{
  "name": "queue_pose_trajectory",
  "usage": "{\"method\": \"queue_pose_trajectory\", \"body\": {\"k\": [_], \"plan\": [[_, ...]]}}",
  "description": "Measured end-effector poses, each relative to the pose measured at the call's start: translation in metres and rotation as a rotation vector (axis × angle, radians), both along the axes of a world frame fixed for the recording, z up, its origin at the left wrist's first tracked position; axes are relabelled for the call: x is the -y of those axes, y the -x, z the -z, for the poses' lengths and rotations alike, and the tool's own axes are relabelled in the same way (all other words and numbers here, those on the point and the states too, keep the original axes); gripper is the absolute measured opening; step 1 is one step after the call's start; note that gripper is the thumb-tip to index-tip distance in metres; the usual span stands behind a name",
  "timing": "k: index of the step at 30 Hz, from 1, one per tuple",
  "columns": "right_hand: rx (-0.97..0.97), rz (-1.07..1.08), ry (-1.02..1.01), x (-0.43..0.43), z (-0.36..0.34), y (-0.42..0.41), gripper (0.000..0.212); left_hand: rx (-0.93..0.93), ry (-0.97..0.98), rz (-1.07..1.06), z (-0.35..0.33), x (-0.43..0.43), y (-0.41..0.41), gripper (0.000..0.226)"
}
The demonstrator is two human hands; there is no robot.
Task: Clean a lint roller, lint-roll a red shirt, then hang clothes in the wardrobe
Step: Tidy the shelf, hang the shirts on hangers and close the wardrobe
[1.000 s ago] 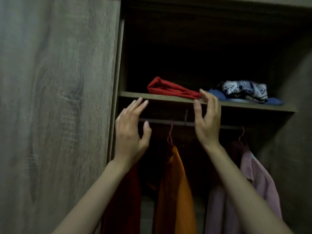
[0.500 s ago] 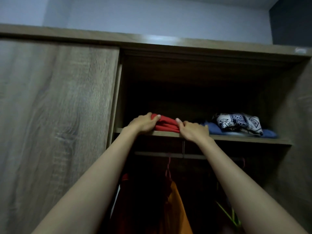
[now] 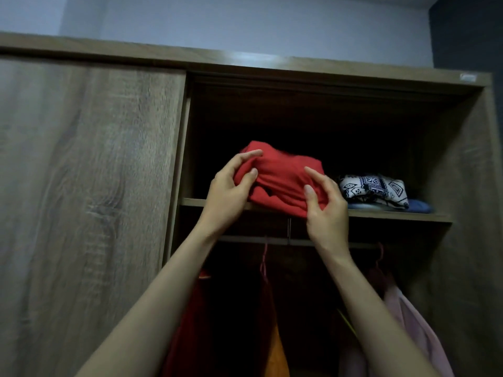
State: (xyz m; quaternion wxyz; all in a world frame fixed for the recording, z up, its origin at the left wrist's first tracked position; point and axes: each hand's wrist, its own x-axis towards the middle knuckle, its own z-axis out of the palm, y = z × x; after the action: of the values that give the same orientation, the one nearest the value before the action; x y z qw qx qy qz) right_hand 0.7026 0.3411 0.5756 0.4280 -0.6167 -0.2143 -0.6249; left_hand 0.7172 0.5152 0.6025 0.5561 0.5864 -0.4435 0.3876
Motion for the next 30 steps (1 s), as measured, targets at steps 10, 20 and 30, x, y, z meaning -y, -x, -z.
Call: {"method": "queue_pose_trajectory", "body": {"k": [10,20,30], "plan": [[0.007,-0.193,-0.083,-0.007,0.118,0.121,0.029,-0.061,-0.048,-0.073,0.145,-0.001,0.091,0.055],[-0.527,-0.376,-0.146,0.024,0.251,0.143,0.064,-0.869,0.033,-0.153,0.280,0.034,0.105,0.025],[-0.540,-0.240,-0.312,0.047,0.297,0.151,0.027,-1.115,0.017,0.022,0.312,0.068,0.133,0.015]]}}
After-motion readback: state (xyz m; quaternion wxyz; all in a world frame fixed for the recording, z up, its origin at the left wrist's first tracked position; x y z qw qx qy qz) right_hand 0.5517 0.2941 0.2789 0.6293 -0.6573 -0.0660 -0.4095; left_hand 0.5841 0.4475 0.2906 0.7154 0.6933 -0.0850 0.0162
